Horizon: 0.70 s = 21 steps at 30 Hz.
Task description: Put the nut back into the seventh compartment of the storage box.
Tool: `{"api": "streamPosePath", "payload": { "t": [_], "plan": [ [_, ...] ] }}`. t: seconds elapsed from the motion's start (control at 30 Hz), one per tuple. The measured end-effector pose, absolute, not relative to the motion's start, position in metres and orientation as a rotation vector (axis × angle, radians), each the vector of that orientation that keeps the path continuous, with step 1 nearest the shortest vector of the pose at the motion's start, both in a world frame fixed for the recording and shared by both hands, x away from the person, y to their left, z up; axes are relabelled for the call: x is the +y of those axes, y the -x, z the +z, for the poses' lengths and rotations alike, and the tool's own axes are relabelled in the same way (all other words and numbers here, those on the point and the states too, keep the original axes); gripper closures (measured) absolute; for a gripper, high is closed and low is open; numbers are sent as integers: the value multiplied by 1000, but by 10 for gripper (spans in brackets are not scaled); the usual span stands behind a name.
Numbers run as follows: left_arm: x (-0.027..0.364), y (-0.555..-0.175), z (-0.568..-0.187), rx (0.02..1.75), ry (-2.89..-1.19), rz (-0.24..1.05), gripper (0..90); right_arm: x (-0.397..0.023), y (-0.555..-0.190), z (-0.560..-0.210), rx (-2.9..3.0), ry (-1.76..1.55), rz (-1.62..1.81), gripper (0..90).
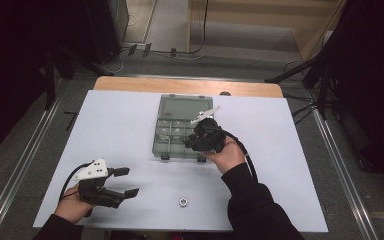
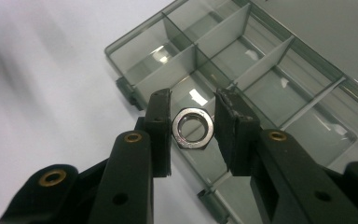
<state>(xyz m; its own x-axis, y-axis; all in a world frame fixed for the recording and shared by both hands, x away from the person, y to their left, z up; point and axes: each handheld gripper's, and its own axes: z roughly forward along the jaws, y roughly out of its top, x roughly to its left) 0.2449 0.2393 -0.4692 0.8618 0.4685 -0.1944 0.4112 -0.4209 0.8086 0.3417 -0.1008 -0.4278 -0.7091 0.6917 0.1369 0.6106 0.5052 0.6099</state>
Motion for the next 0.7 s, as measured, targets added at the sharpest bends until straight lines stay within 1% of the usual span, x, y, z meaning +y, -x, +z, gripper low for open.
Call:
{"api": "streamPosePath", "payload": {
  "t": [0.1, 0.37, 0.4, 0.43, 0.5, 0.53, 0.57, 0.6, 0.7],
  "plan": [
    [240, -245, -469, 640, -2064, 75, 198, -98, -348, -437, 2623, -1153, 946, 692],
    [239, -245, -469, 639, -2068, 77, 198, -93, -352, -447, 2635, -1152, 894, 680],
    [239, -245, -469, 637, -2070, 78, 198, -93, -355, -449, 2623, -1175, 891, 561],
    [239, -245, -469, 637, -2070, 78, 198, -93, -355, -449, 2623, -1175, 891, 561],
    [239, -245, -469, 638, -2067, 77, 198, -95, -355, -449, 2616, -1183, 899, 485],
    [239, -245, -469, 638, -2067, 77, 198, -95, -355, -449, 2616, -1183, 899, 485],
    [240, -245, -469, 638, -2069, 77, 198, -96, -354, -446, 2601, -1171, 898, 452],
    [240, -245, -470, 636, -2068, 77, 198, -96, -354, -446, 2601, -1171, 898, 452],
    [240, -245, -469, 637, -2066, 76, 198, -99, -352, -443, 2612, -1165, 956, 405]
  ]
}}
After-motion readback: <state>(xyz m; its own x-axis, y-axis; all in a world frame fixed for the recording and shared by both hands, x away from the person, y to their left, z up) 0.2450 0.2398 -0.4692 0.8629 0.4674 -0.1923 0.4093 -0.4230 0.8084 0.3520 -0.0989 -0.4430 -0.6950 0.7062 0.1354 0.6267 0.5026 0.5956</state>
